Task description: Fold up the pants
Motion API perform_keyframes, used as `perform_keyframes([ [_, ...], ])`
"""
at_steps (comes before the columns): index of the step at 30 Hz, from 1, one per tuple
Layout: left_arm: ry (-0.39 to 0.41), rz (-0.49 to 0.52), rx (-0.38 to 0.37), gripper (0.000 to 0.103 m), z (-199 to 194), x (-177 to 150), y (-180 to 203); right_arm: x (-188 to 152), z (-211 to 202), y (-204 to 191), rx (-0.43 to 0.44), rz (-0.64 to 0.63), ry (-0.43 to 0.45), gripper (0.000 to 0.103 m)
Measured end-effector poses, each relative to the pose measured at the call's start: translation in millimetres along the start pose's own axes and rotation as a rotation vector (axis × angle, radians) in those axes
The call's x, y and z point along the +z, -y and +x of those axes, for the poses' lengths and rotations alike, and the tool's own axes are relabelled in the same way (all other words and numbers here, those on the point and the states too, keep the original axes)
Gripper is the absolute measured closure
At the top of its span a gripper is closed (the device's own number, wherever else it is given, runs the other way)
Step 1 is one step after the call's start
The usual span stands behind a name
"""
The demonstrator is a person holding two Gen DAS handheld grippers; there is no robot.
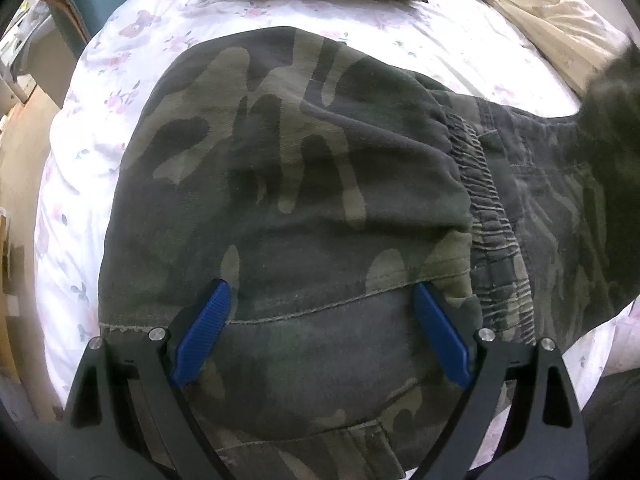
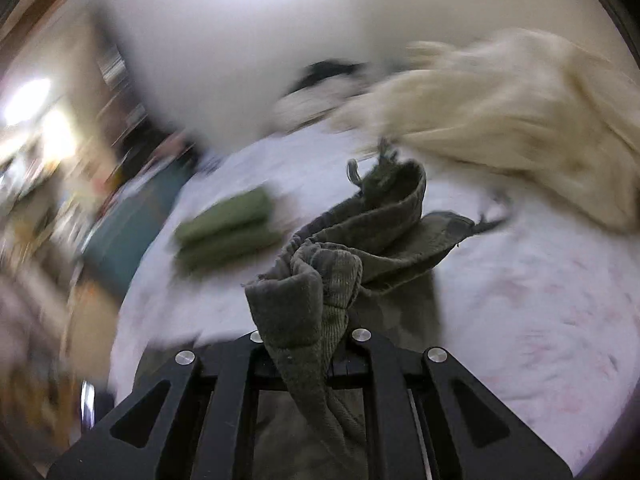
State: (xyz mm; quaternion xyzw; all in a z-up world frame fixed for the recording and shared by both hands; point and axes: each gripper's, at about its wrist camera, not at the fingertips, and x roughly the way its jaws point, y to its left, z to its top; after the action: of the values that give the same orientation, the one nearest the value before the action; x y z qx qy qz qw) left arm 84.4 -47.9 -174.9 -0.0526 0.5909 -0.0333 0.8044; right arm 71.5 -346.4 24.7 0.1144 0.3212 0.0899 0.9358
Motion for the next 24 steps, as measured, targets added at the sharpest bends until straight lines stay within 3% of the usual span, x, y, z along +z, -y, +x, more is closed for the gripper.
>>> perform_keyframes([
  [4,-0.002,-0.012,-0.010,0.013,-1,-2,-3,-71,37,-66,0.167,-0.132,-0.160,0.093],
  [5,-0.001,-0.013,-0.011,0.013,-1,-2,-4,-95,51,-77,0.203,-0.155,-0.236,0.093],
  [7,-0.001,-0.014,-0.013,0.013,-3,-4,-5,-130,69,-93,0.198,-0.212,-0.376,0.092],
  [9,-0.005,-0.020,-0.018,0.013,-3,-4,-6,-151,75,-103,0.149,-0.298,-0.430,0.088],
  [16,-0.017,-0.068,-0.032,0.013,-6,-2,-9,-146,72,-93,0.158,-0.259,-0.516,0.082],
  [19,-0.019,-0.103,-0.052,0.013,-7,2,-15,-143,60,-92,0.141,-0.315,-0.550,0.069],
  [22,-0.020,-0.104,-0.045,0.013,-6,1,-14,-143,45,-92,0.127,-0.304,-0.528,0.043],
  [24,-0.020,-0.086,-0.031,0.013,-5,1,-11,-142,39,-97,0.181,-0.284,-0.521,0.042],
])
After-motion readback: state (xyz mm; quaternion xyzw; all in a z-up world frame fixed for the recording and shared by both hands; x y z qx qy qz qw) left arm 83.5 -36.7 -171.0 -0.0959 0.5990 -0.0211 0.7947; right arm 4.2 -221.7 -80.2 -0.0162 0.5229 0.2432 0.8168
